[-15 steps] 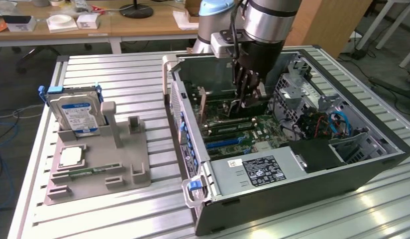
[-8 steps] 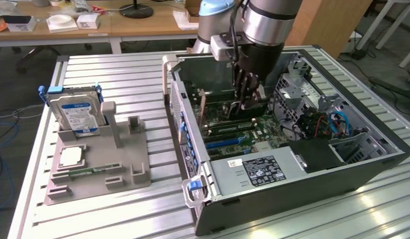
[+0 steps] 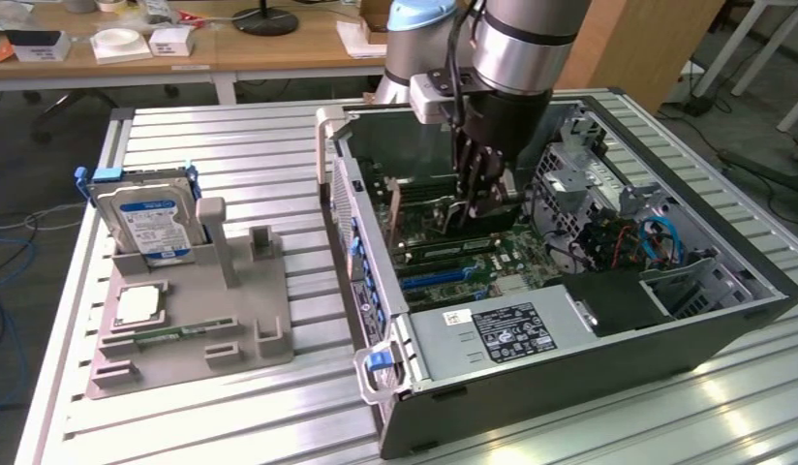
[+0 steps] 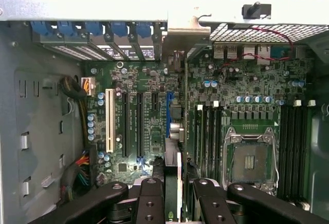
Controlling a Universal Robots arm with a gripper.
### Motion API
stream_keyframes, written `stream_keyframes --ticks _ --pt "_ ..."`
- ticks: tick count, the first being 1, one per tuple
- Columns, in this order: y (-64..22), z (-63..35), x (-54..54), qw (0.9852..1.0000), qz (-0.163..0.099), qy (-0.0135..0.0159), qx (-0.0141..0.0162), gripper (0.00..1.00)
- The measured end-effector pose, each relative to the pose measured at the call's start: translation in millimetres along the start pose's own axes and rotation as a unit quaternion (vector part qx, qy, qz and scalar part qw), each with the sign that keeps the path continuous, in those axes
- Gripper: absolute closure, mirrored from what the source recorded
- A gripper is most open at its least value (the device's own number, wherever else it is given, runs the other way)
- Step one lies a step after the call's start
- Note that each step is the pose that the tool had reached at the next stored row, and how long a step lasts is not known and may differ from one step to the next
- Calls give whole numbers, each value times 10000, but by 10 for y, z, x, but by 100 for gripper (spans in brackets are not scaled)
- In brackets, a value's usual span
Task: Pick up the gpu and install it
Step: 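Insert the gpu into the slot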
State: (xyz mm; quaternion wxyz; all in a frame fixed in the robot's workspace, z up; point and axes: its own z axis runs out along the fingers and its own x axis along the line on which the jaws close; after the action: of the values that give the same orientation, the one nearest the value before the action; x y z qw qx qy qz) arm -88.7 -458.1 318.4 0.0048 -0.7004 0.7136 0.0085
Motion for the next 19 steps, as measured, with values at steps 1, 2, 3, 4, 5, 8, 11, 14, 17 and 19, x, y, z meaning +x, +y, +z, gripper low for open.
stream_keyframes --ticks 1,2,3,4,5,8,11,14,17,19 --pt "0 7 1 10000 0 0 0 73" --pt "1 13 2 10000 0 0 0 73" --pt "1 19 3 10000 0 0 0 73" --pt "1 27 3 10000 0 0 0 73" --pt "2 36 3 10000 -1 -1 0 73" --pt "5 58 4 10000 0 0 0 73" --pt "11 77 4 10000 1 0 0 73" --pt "14 104 5 10000 -1 0 0 73" --pt "17 133 6 10000 0 0 0 73" --pt "18 152 6 10000 0 0 -1 73"
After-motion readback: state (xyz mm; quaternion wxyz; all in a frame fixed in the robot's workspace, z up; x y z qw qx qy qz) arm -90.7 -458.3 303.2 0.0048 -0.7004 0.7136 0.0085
